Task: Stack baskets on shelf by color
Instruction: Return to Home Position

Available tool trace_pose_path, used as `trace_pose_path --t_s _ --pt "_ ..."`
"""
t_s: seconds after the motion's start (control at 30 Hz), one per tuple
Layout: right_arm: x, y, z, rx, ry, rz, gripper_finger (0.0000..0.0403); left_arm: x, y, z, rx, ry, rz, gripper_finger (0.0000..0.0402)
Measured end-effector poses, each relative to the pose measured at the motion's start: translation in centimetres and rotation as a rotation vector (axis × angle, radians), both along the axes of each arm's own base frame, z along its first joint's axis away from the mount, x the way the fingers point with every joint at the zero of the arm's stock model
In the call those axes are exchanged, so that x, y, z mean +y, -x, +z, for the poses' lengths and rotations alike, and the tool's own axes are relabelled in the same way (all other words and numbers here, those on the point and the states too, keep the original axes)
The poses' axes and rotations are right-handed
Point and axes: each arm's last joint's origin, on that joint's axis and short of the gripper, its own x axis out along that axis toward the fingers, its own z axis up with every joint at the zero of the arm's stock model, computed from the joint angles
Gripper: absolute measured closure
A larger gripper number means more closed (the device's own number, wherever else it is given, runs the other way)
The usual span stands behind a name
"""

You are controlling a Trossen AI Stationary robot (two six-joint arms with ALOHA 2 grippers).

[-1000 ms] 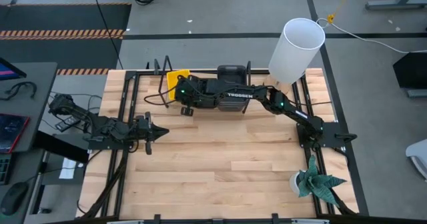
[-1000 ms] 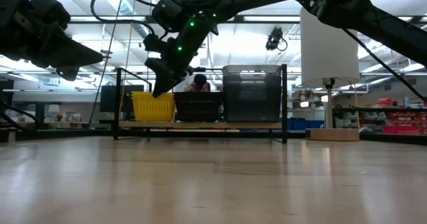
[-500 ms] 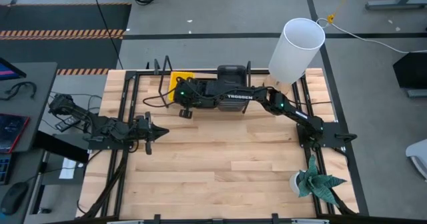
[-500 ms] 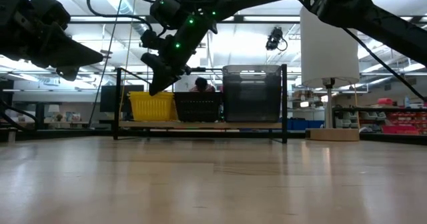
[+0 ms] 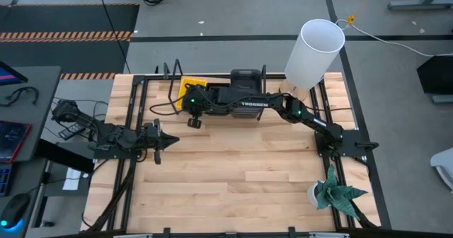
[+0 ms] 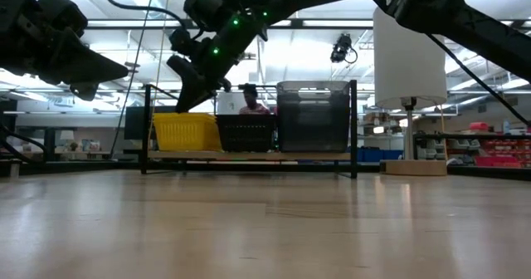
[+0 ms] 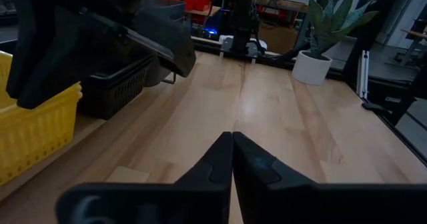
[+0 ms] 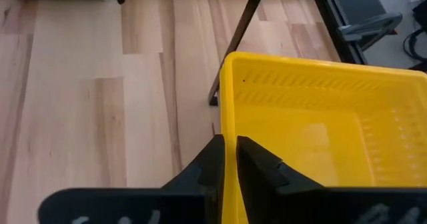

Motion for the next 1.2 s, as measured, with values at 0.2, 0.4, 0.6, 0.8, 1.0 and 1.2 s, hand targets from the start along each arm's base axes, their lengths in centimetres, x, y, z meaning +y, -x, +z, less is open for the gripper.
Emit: trace_pose_path --t_s 0.2,0.4,0.6,0.8,1.0,1.2 --pt "0.1 0.2 0.3 0.001 -0.014 0.013 0.0359 0.0 0.0 0.0 0.000 0.000 0.000 0.0381" --pt "0.4 1.4 4.2 -0.058 -0.020 0.032 0.0346 0.0 0.0 0.2 -0.014 -0.001 -0.001 0.0379" --pt "1.1 3.8 7.2 -0.004 -0.068 0.074 0.0331 -0.2 0.0 0.4 -0.032 -0.041 -0.026 0.0368" --pt "2.3 5.8 8.3 0.076 -0.090 0.081 0.0332 -0.3 0.1 0.1 -0.002 -0.047 -0.031 0.0389" --pt "3.4 7.2 6.4 0.097 -0.113 0.074 0.0332 -0.2 0.1 0.0 0.004 -0.048 -0.031 0.0390" --pt "5.3 10.5 5.6 -0.031 -0.113 0.066 0.0332 -0.2 0.1 -0.1 0.008 -0.030 -0.011 0.0382"
